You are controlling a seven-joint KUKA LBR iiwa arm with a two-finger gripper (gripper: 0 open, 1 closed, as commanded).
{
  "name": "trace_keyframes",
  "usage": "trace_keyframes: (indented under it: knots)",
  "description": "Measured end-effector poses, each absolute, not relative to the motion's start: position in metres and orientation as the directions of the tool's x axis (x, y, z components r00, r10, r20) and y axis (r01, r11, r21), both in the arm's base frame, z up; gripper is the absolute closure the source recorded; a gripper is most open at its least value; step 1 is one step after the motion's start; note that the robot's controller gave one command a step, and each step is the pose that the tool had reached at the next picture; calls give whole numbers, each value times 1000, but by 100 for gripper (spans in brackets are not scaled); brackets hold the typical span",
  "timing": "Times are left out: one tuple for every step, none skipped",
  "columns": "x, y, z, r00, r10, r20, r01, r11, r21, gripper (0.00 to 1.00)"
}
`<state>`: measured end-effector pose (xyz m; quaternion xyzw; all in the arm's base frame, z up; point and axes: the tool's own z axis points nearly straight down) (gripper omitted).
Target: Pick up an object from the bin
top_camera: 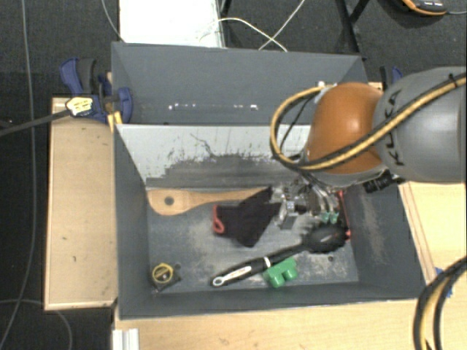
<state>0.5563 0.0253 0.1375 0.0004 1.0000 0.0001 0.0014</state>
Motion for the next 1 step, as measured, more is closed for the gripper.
trace_keyframes:
  knots:
    - [556,25,137,-1000,1,-3,1,1000,0,0]
